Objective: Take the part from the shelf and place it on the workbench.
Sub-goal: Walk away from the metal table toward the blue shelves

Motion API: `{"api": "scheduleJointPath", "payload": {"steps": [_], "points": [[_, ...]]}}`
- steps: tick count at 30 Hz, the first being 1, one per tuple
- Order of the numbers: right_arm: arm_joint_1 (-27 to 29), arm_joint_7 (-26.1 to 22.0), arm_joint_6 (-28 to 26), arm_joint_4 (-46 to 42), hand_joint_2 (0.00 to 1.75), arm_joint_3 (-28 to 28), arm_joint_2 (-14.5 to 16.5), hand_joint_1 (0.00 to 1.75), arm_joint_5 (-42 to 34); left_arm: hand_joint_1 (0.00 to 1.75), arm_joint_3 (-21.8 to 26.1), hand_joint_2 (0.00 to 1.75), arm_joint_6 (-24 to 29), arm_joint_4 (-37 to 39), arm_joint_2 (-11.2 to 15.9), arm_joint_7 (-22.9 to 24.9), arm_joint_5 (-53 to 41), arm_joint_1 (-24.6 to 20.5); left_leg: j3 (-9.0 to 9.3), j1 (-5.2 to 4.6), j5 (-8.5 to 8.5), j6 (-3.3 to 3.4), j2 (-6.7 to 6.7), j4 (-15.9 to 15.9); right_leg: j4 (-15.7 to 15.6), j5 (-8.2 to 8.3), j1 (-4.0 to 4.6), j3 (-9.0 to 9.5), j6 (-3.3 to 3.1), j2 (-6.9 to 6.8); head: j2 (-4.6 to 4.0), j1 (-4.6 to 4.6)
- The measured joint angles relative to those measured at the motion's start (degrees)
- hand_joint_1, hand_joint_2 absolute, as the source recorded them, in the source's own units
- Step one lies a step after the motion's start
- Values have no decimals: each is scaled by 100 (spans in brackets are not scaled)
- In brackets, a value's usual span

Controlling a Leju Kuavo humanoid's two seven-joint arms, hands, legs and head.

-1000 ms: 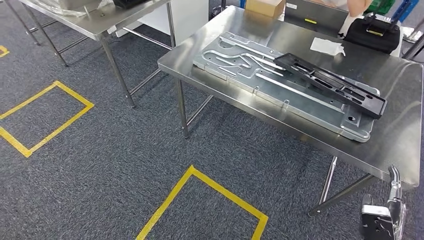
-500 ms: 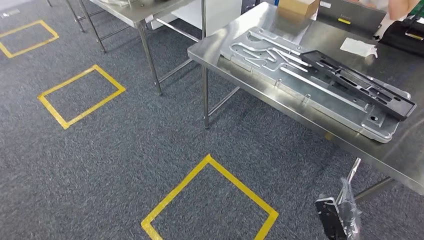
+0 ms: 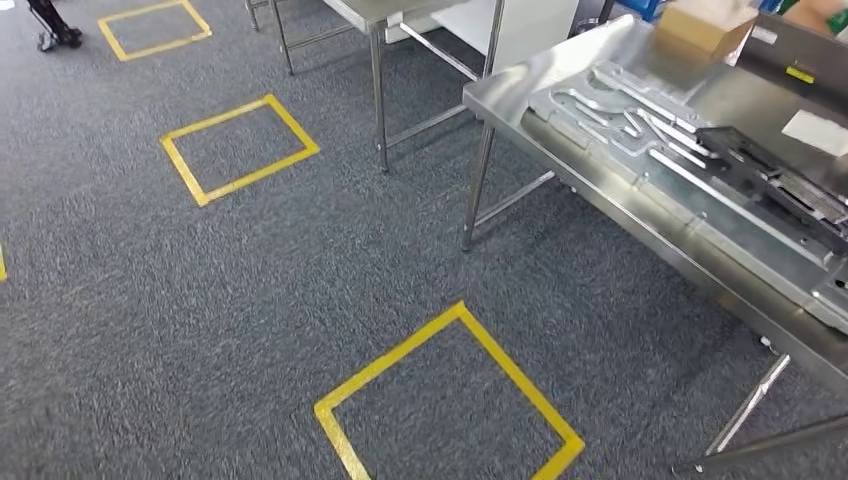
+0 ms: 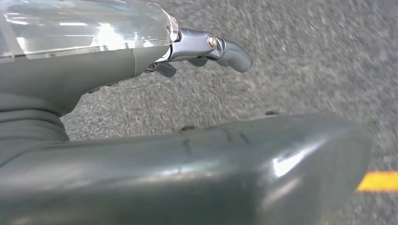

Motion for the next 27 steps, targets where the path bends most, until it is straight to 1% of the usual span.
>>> {"api": "scheduleJointPath", "payload": {"steps": [1,2,3,4,5,6,7,8,9,10,11,12,13,14,15,16,17,18,19,20,21,22,23,24,25,26,27], "points": [[2,172,99,116,0,-69,-4,0,-77,0,-6,0,-4,0,3,-14,-14,2,-31,-11,24,32,-40,-3,348,-215,-19,-155,17,198,0,1],[12,318,176,217,0,-142,-4,0,-144,0,-12,0,-8,0,7,-22,-33,2,-62,-26,43,57,-91,1,748,-419,-27,-339,25,310,0,0],[22,440,227,301,0,-212,-4,0,-200,0,-18,0,-12,1,11,-25,-56,4,-89,-43,56,69,-155,7,1079,-543,-29,-493,28,354,0,0],[30,530,266,371,0,-277,-4,0,-251,0,-26,0,-15,1,17,-23,-78,6,-107,-58,64,75,-226,16,1242,-553,-30,-572,24,370,0,0],[31,585,295,431,0,-338,-3,0,-302,0,-37,0,-16,1,25,-18,-108,11,-116,-70,69,75,-301,30,1181,-440,-30,-546,11,382,0,0],[27,615,314,478,0,-391,-2,0,-352,0,-50,0,-16,1,34,-12,-138,13,-119,-78,69,71,-374,46,905,-234,-30,-420,-9,412,0,0],[23,621,326,518,0,-445,0,0,-396,0,-67,0,-21,0,43,-7,-170,14,-123,-81,68,64,-442,62,499,-7,-31,-240,-38,509,0,0],[21,612,329,552,0,-499,2,0,-438,0,-88,0,-29,0,51,-5,-202,9,-133,-94,67,48,-505,84,124,155,-33,-76,-67,630,0,0],[15,587,330,583,0,-553,5,0,-474,0,-113,0,-40,0,61,-10,-234,5,-156,-97,73,22,-565,101,-139,247,-31,32,-90,728,0,0],[6,549,329,609,0,-607,9,0,-505,0,-140,0,-59,0,72,-17,-271,6,-185,-96,85,-10,-622,111,-270,270,-26,78,-108,795,0,0],[-9,502,329,630,0,-658,15,0,-536,0,-165,0,-80,1,82,-26,-302,10,-210,-94,103,-49,-680,114,-291,262,-17,80,-123,781,0,0],[-27,452,329,647,0,-701,27,0,-562,0,-189,0,-100,1,99,-34,-335,21,-231,-89,122,-88,-740,105,-307,277,-20,79,-148,724,0,-1],[-42,408,328,660,0,-738,46,0,-582,0,-210,0,-122,1,121,-40,-363,32,-250,-89,112,-118,-739,125,-339,299,-28,90,-182,658,0,0],[-52,365,326,671,0,-774,66,0,-596,0,-234,0,-139,2,141,-48,-388,39,-295,-94,50,-145,-671,212,-375,321,-41,104,-225,591,0,-3],[-55,327,324,682,0,-806,85,0,-604,0,-261,0,-153,2,164,-54,-414,38,-396,-96,-84,-168,-558,423,-409,340,-53,116,-262,515,0,-5],[-55,293,322,692,0,-838,99,0,-607,0,-288,0,-168,2,183,-60,-433,33,-548,-84,-273,-188,-413,757,-423,349,-48,122,-285,436,0,-7],[-52,263,321,703,0,-867,105,0,-608,0,-312,0,-179,2,195,-64,-449,25,-732,-72,-469,-212,-307,1154,-424,350,-39,118,-301,363,0,-9],[-51,240,322,715,0,-891,111,0,-609,0,-329,0,-189,2,207,-65,-456,20,-897,-56,-614,-236,-250,1517,-421,348,-30,113,-303,285,0,-9],[-54,222,323,726,0,-911,116,0,-609,0,-338,0,-197,2,216,-66,-458,22,-982,-42,-660,-255,-217,1721,-416,346,-25,110,-302,212,0,-9],[-58,209,324,735,0,-930,122,0,-606,0,-343,0,-206,2,225,-63,-459,28,-953,-31,-595,-270,-194,1699,-410,341,-25,109,-298,144,0,-9],[-64,200,327,742,0,-944,130,0,-601,0,-346,0,-216,2,236,-59,-457,34,-806,-23,-441,-276,-160,1447,-403,334,-25,112,-289,82,0,-9],[-69,196,333,747,0,-952,139,0,-595,0,-348,0,-227,1,247,-52,-453,36,-570,-19,-246,-274,-86,1029,-393,324,-26,119,-275,23,0,-9],[-72,197,343,750,0,-957,147,0,-589,0,-349,0,-244,1,256,-42,-445,30,-345,-33,-112,-260,19,614,-380,309,-15,125,-252,-32,0,-9],[-74,206,355,755,0,-960,154,0,-584,0,-350,0,-271,0,262,-33,-429,21,-177,-47,-24,-232,92,300,-369,296,-4,129,-224,-76,0,-8],[-82,219,370,760,0,-962,157,0,-582,0,-349,0,-312,0,264,-25,-409,15,-95,-63,0,-199,139,128,-362,284,9,132,-192,-117,0,-7],[-98,239,383,764,0,-964,160,0,-581,0,-348,0,-365,0,267,-20,-382,16,-96,-81,-27,-161,131,89,-366,271,18,137,-157,-155,0,-7],[-121,265,393,767,0,-966,164,0,-580,0,-346,0,-416,0,270,-20,-355,24,-104,-82,-27,-118,71,74,-375,257,16,150,-119,-194,0,-6]]}}
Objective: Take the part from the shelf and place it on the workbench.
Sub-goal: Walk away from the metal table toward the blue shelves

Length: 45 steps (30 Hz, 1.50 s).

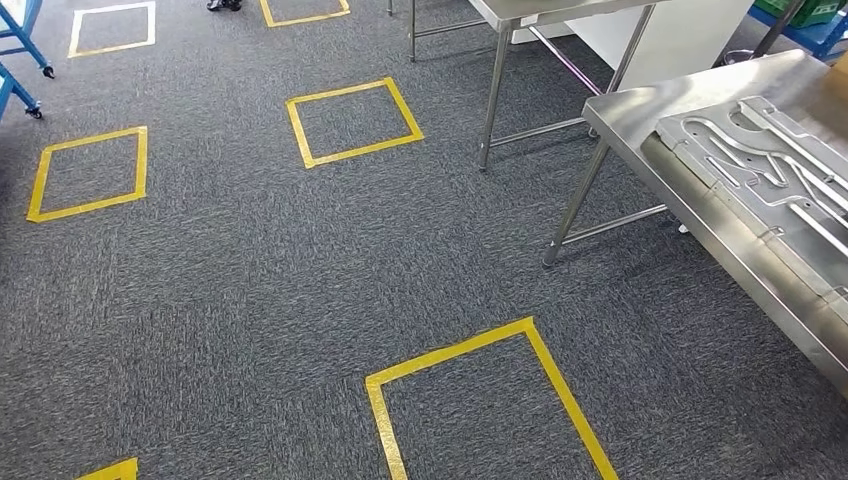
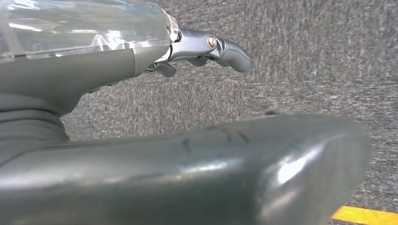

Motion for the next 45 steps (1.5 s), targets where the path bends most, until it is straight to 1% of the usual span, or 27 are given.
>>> {"api": "scheduleJointPath", "payload": {"steps": [1,3,5,6,7,8,10,12,14,16,17,19,20,22,23,24,27,29,31,32,34,36,38,40,42,44,45], "points": [[-22,22,5,2,0,-2,4,0,1,0,2,0,-40,0,3,-1,20,14,12,7,-1,39,-47,-25,9,-19,-13,16,41,19,0,0],[-38,48,7,4,0,-9,9,0,2,0,5,0,-88,0,8,-7,44,26,60,25,15,114,-140,-78,253,-175,-37,-74,104,244,0,1],[-24,55,10,15,0,-21,9,0,5,0,8,0,-105,0,13,-11,57,16,88,20,1,172,-243,-91,974,-508,-51,-462,130,503,0,1],[-11,61,12,21,0,-26,10,0,13,0,10,0,-101,0,15,-12,62,11,99,8,-8,188,-302,-86,1388,-648,-52,-708,135,545,0,1],[3,70,16,26,0,-28,10,0,25,0,12,0,-87,0,15,-11,66,12,120,-3,-20,196,-368,-80,1683,-693,-52,-904,135,559,0,1],[17,81,23,28,0,-30,11,0,45,0,15,0,-56,0,16,-7,68,17,150,-10,-28,190,-437,-70,1761,-612,-51,-1001,129,567,0,1],[35,96,32,30,0,-30,11,0,84,0,20,0,24,1,16,11,71,20,229,-11,-66,161,-584,-46,1234,-143,-51,-857,100,635,0,2],[52,92,37,33,0,-30,7,0,113,0,24,0,88,3,15,37,78,8,257,-9,-134,113,-723,-16,508,256,-62,-588,61,886,0,1],[50,65,41,36,0,-30,3,0,140,0,29,0,118,4,16,58,87,-6,228,15,-177,46,-836,-5,234,321,-48,-487,17,1032,0,1],[21,32,41,36,0,-29,6,0,178,0,39,0,127,4,16,70,106,-5,221,44,-199,-24,-917,-15,195,301,-36,-463,-47,925,0,1],[15,20,40,36,0,-30,7,0,194,0,46,0,128,4,15,76,120,-2,210,40,-238,-52,-852,30,164,294,-42,-432,-91,861,0,1],[22,3,36,36,0,-30,8,0,213,0,62,0,131,4,13,99,150,-12,20,23,-476,-95,-564,453,99,277,-54,-363,-179,708,0,-2],[31,-2,35,35,0,-30,7,0,219,0,68,0,133,4,11,110,159,-19,-183,24,-655,-113,-408,836,90,255,-38,-339,-210,629,0,-2],[36,-3,38,35,0,-30,4,0,232,0,77,0,144,4,10,135,168,-27,-604,44,-906,-145,-291,1564,90,214,-11,-308,-237,474,0,-2],[32,-3,44,35,0,-30,4,0,244,0,81,0,155,4,10,143,167,-24,-699,51,-877,-153,-272,1689,90,194,-2,-290,-239,403,0,-2],[27,-3,52,35,0,-30,3,0,258,0,86,0,169,4,10,150,162,-17,-667,54,-727,-151,-251,1563,91,173,4,-264,-235,338,0,-2],[20,1,69,35,0,-29,4,0,297,0,94,0,193,4,10,140,142,-10,-144,17,-115,-81,33,411,96,108,24,-166,-192,164,0,-1],[15,9,76,35,0,-28,4,0,308,0,94,0,195,4,7,115,131,-17,8,-31,-10,-17,168,42,100,78,43,-135,-140,75,0,-1],[-3,16,84,34,0,-27,2,0,313,0,94,0,195,4,2,99,123,-8,8,-38,8,38,58,3,94,61,48,-118,-83,-7,0,-2],[-11,19,88,34,0,-27,-4,0,315,0,94,0,193,4,-5,96,116,-1,22,-26,30,69,5,-26,124,27,39,-116,-51,27,0,-1],[-7,22,97,34,0,-27,-16,0,322,0,94,0,192,4,-20,87,97,2,49,6,85,139,-103,-84,446,-208,16,-240,3,264,0,1],[11,23,103,35,0,-27,-22,0,329,0,95,0,186,4,-28,81,81,-5,30,6,106,171,-216,-91,1186,-594,-16,-585,28,504,0,3],[23,22,103,35,0,-27,-23,0,332,0,95,0,175,4,-33,81,70,-5,22,2,109,174,-358,-83,1730,-738,-37,-872,45,559,0,4],[25,19,103,35,0,-27,-31,0,338,0,94,0,166,4,-39,81,56,3,29,9,100,158,-511,-57,1451,-432,-64,-781,57,597,0,4],[31,13,103,35,0,-27,-43,0,350,0,93,0,143,4,-44,81,39,2,16,12,69,109,-652,2,680,-29,-102,-451,68,808,0,4],[26,1,104,35,0,-27,-49,0,366,0,92,0,105,4,-45,82,30,-1,-32,6,49,37,-764,52,258,106,-111,-282,54,967,0,4],[16,-3,105,35,0,-27,-49,0,373,0,92,0,89,4,-45,84,29,1,-57,7,51,-2,-811,58,236,90,-97,-278,34,959,0,4]]}}
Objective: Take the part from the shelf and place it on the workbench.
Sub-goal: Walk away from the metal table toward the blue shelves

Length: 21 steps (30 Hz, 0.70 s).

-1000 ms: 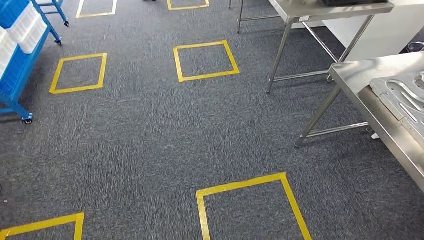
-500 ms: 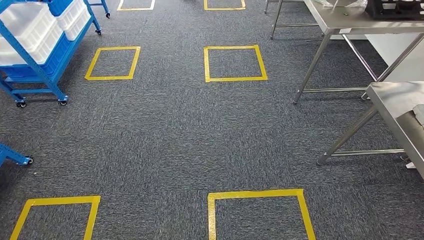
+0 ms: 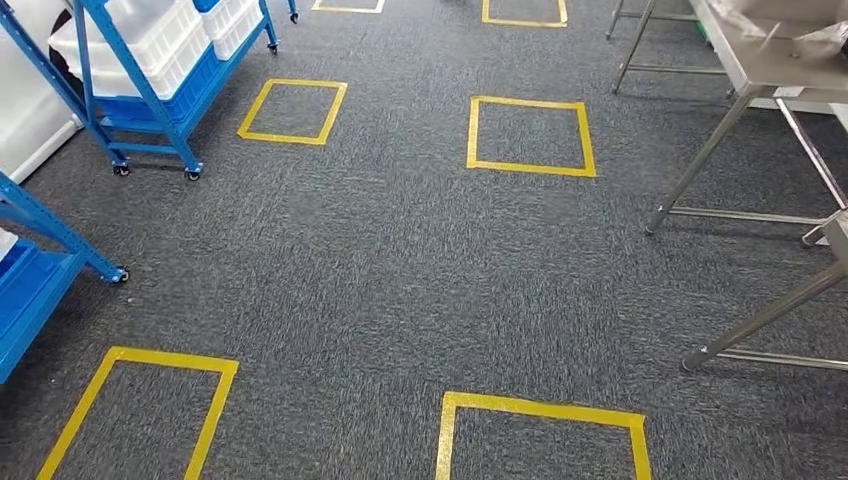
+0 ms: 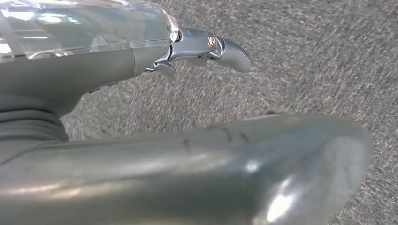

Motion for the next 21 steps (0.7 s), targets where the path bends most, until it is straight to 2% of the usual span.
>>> {"api": "scheduleJointPath", "payload": {"steps": [2,3,4,6,7,8,9,10,11,13,14,15,17,18,19,21], "points": [[-22,-4,6,0,0,1,1,0,13,0,0,0,-14,0,0,13,-2,20,-29,25,-5,-72,-40,9,-29,22,9,10,-80,-116,0,0],[-22,-7,9,0,0,1,-1,0,16,0,-1,0,-13,0,0,22,-4,26,-72,30,-69,-98,51,101,-53,32,8,23,-131,-182,0,-2],[-17,-10,13,0,0,1,-3,0,20,0,-2,0,-9,0,0,32,-7,27,-162,33,-197,-117,181,303,-77,41,10,32,-176,-256,0,-4],[3,-17,17,0,0,0,-8,0,24,0,-7,0,9,0,0,40,-27,19,-499,41,-585,-141,458,1014,-93,38,36,38,-232,-403,0,-7],[10,-20,19,0,0,0,-9,0,25,0,-13,0,26,0,0,37,-45,15,-679,49,-744,-154,509,1387,-91,32,53,36,-240,-480,0,-6],[12,-22,22,0,0,0,-10,0,26,0,-21,0,48,0,0,29,-66,17,-790,54,-810,-161,534,1624,-89,26,68,37,-245,-555,0,-7],[10,-25,25,0,0,0,-10,0,26,0,-29,0,72,0,0,21,-85,22,-790,55,-760,-161,551,1642,-86,19,78,41,-246,-630,0,-7],[6,-27,29,0,0,0,-10,0,28,0,-35,0,88,0,0,10,-97,28,-670,53,-611,-153,576,1428,-85,10,85,51,-241,-699,0,-7],[3,-29,35,0,0,0,-9,0,29,0,-39,0,96,0,1,-1,-106,31,-448,48,-409,-134,644,1025,-84,0,90,67,-232,-763,0,-7],[0,-31,44,0,0,0,-9,0,33,0,-43,0,92,0,2,-22,-116,21,-45,11,-144,-76,869,265,-78,-26,111,103,-190,-872,0,-6],[-4,-33,44,0,0,0,-9,0,34,0,-45,0,87,0,2,-29,-119,16,50,-11,-95,-48,940,67,-75,-34,117,116,-161,-918,0,-6],[-15,-38,41,0,0,0,-9,0,36,0,-47,0,81,0,2,-27,-118,14,65,-33,-96,-24,953,7,-78,-38,119,126,-129,-961,0,-6],[-43,-53,34,0,0,0,-11,0,39,0,-48,0,58,0,1,-6,-106,23,68,-30,-56,31,831,-35,-85,-48,102,155,-58,-1022,0,-6],[-50,-63,32,0,0,0,-14,0,39,0,-48,0,46,0,1,9,-99,26,88,-15,-30,67,775,-72,-38,-99,91,152,-27,-952,0,-6],[-49,-71,32,0,0,0,-16,0,40,0,-48,0,38,0,3,21,-92,25,106,3,1,104,721,-107,103,-208,82,102,-4,-826,0,-4],[-31,-81,32,1,0,0,-19,0,40,0,-48,0,31,0,8,32,-104,14,109,9,37,150,607,-134,742,-579,59,-188,21,-516,0,-3]]}}
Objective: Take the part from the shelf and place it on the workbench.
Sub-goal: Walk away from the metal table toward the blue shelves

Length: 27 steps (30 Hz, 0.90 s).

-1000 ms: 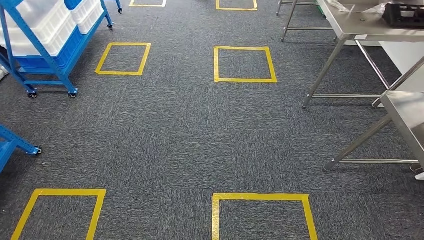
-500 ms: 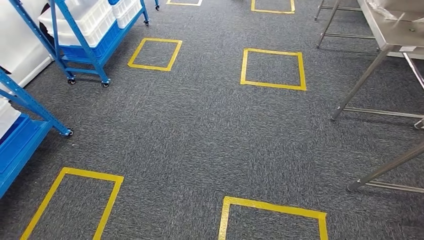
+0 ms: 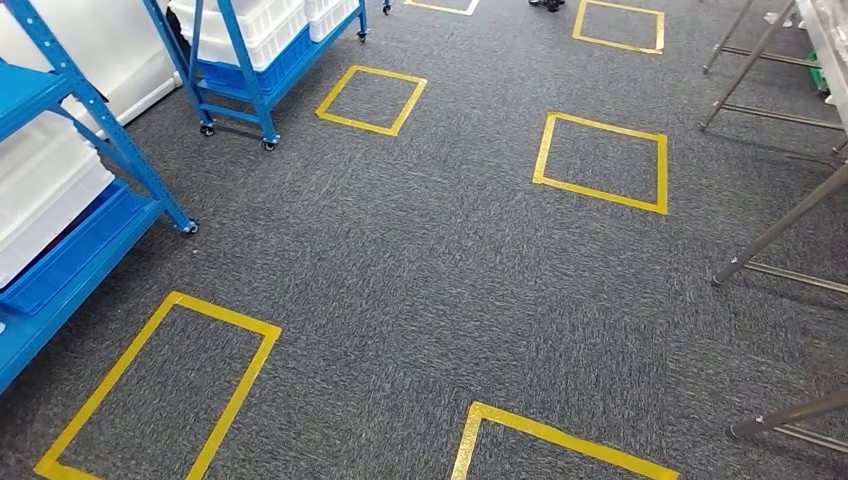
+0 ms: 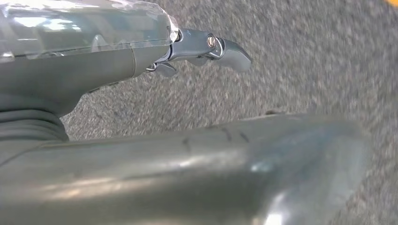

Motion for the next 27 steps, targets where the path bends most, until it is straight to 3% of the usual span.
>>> {"api": "scheduleJointPath", "payload": {"steps": [2,3,4,5,7,9,11,14,16,18,20,21,22,24,26,27], "points": [[20,-4,0,1,0,0,-1,0,0,0,-2,0,-15,0,3,3,-27,-4,-21,-15,9,12,-140,12,675,-252,-11,-342,8,109,0,1],[28,-9,-1,1,0,0,-1,0,0,0,-4,0,-23,0,3,3,-36,1,-25,-18,8,10,-218,24,755,-205,-11,-399,8,123,0,1],[34,-14,-1,1,0,-1,-3,0,0,0,-7,0,-28,0,3,3,-44,6,-24,-18,4,4,-299,40,612,-47,-13,-350,3,141,0,1],[38,-21,-1,1,0,-1,-6,0,0,0,-10,0,-31,0,3,2,-51,11,-21,-16,-3,-7,-377,58,266,188,-17,-204,-6,185,0,1],[47,-28,-1,1,0,-2,-14,0,-2,0,-17,0,-42,0,4,0,-65,9,-34,-20,-23,-48,-509,100,-472,522,-31,112,-31,400,0,1],[40,-33,0,1,0,-2,-17,0,-6,0,-25,0,-55,0,5,-5,-75,7,-74,-21,-25,-110,-604,121,-761,583,-23,223,-63,511,0,1],[18,-36,1,1,0,-2,-17,0,-10,0,-28,0,-62,0,7,-7,-80,20,-106,-8,-11,-168,-673,105,-768,591,-1,223,-102,431,0,1],[10,-36,2,1,0,-2,-17,0,-11,0,-29,0,-68,0,8,-5,-81,31,-119,-3,-4,-196,-709,92,-775,595,3,229,-128,395,0,1],[13,-28,3,2,0,-2,-12,0,-13,0,-31,0,-83,0,19,-3,-83,34,-136,-7,-52,-219,-608,159,-825,620,-18,249,-180,323,0,1],[37,-1,2,3,0,-5,-11,0,-25,0,-42,0,-123,0,31,8,-107,29,-530,11,-494,-285,-294,1000,-872,630,-15,264,-264,115,0,-2],[58,20,-1,3,0,-10,-15,0,-43,0,-60,0,-155,0,38,25,-140,29,-927,40,-831,-349,-71,1818,-875,611,10,268,-297,-102,0,-4],[58,21,-1,3,0,-11,-15,0,-51,0,-70,0,-158,0,44,31,-151,37,-877,48,-730,-361,-48,1731,-874,602,11,277,-289,-171,0,-4],[57,21,-1,3,0,-12,-14,0,-62,0,-82,0,-162,0,51,35,-158,44,-708,53,-543,-364,1,1415,-873,590,10,292,-275,-237,0,-4],[56,21,-3,3,0,-14,-13,0,-82,0,-105,0,-171,0,64,38,-175,43,-262,37,-194,-336,252,583,-868,559,26,335,-229,-357,0,-4],[55,19,-5,3,0,-22,-13,0,-92,0,-126,0,-187,0,70,39,-191,26,-60,8,-77,-270,408,164,-859,529,52,368,-168,-461,0,-3],[47,17,-7,3,0,-32,-13,0,-94,0,-135,0,-200,0,73,41,-198,23,-67,-7,-83,-235,375,137,-859,521,59,380,-135,-513,0,-3]]}}
